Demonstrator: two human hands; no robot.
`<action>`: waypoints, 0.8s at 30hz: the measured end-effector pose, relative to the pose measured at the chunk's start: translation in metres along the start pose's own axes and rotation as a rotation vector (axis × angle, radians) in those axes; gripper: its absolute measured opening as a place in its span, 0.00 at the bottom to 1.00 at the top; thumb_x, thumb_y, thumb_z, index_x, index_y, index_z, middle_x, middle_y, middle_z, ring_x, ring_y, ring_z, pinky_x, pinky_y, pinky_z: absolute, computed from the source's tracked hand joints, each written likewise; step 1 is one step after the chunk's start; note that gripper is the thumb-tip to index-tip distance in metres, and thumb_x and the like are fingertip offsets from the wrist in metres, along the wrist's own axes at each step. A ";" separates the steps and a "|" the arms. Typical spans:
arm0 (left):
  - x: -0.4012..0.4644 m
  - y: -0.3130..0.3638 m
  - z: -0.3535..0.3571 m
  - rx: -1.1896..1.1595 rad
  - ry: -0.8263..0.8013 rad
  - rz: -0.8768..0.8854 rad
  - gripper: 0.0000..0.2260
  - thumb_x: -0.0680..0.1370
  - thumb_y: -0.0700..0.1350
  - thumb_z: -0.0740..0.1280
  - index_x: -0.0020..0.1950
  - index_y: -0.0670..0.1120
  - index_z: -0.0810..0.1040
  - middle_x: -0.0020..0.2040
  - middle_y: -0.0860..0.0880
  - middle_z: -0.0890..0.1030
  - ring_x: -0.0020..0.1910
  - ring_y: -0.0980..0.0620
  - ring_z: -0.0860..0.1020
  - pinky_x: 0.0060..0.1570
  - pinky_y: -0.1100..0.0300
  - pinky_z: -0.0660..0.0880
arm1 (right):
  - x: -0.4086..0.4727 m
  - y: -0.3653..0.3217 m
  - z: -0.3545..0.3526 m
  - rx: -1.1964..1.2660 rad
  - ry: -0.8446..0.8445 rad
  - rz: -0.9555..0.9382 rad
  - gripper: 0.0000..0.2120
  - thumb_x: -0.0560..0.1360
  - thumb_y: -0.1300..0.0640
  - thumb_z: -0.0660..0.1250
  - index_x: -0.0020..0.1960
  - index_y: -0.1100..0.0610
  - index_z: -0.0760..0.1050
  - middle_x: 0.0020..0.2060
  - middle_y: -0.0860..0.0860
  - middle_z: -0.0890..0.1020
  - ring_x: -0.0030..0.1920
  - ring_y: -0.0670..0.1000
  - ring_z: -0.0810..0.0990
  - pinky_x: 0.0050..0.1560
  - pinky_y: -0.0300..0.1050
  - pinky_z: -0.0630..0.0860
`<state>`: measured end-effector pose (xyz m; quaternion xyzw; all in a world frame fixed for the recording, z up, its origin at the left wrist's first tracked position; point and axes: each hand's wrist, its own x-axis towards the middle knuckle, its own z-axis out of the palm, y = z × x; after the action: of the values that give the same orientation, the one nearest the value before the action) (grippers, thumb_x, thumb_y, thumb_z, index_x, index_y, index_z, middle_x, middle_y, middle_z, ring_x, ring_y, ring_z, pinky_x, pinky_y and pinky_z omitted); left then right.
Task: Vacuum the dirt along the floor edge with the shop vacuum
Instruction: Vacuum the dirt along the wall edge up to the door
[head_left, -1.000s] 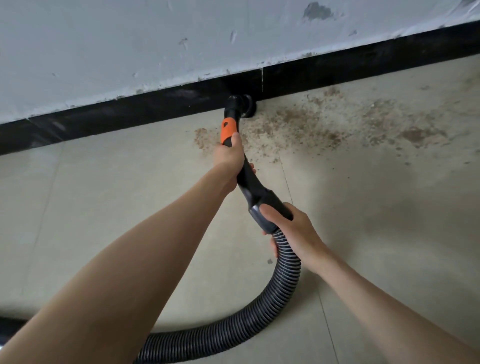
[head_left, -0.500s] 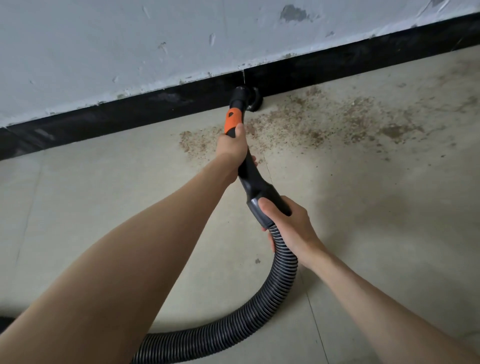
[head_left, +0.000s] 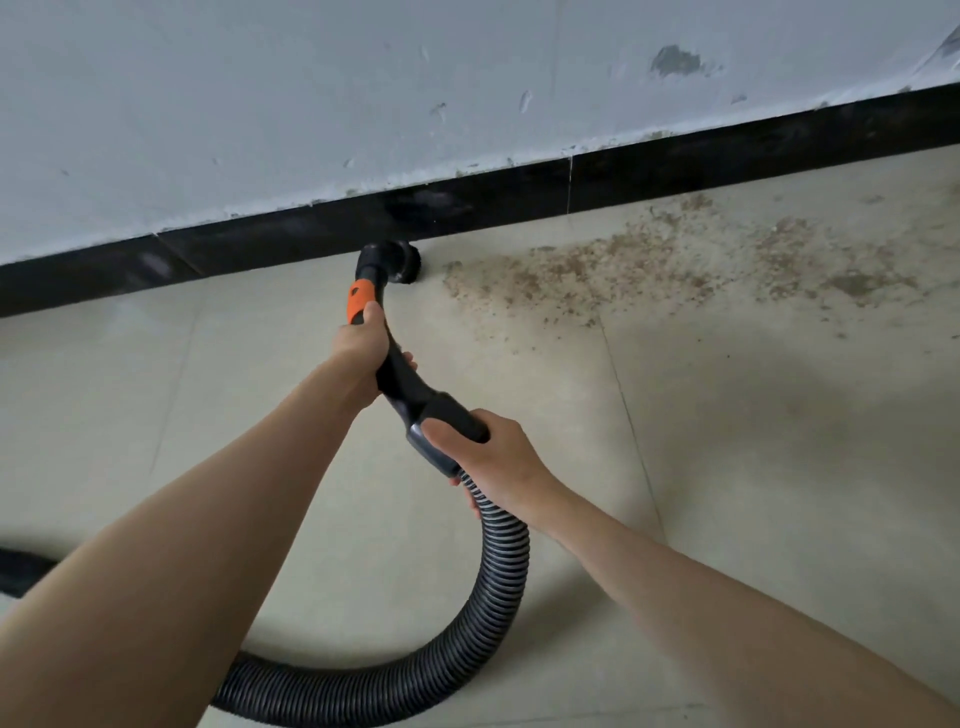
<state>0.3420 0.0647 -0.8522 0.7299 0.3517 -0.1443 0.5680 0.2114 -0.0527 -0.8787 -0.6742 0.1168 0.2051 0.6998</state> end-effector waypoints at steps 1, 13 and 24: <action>0.002 -0.004 -0.008 0.002 0.006 -0.012 0.20 0.81 0.57 0.56 0.59 0.40 0.66 0.36 0.43 0.73 0.30 0.46 0.75 0.32 0.54 0.75 | -0.001 0.001 0.008 -0.009 -0.004 0.011 0.17 0.74 0.46 0.71 0.39 0.57 0.71 0.29 0.52 0.77 0.18 0.43 0.70 0.22 0.37 0.69; 0.000 0.005 0.001 0.117 -0.111 -0.037 0.18 0.81 0.55 0.56 0.57 0.40 0.65 0.38 0.43 0.73 0.32 0.47 0.75 0.34 0.54 0.76 | -0.012 -0.003 0.013 0.041 0.087 0.044 0.16 0.74 0.46 0.69 0.38 0.56 0.70 0.29 0.50 0.77 0.21 0.45 0.71 0.28 0.40 0.71; -0.011 0.005 0.030 0.151 -0.210 -0.038 0.16 0.81 0.54 0.57 0.57 0.41 0.65 0.39 0.43 0.72 0.33 0.47 0.74 0.34 0.54 0.74 | -0.026 0.006 -0.005 0.045 0.203 0.018 0.16 0.72 0.45 0.70 0.35 0.55 0.70 0.29 0.47 0.77 0.33 0.49 0.77 0.34 0.41 0.71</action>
<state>0.3433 0.0321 -0.8515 0.7446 0.2922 -0.2570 0.5423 0.1864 -0.0610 -0.8728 -0.6745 0.1976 0.1392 0.6976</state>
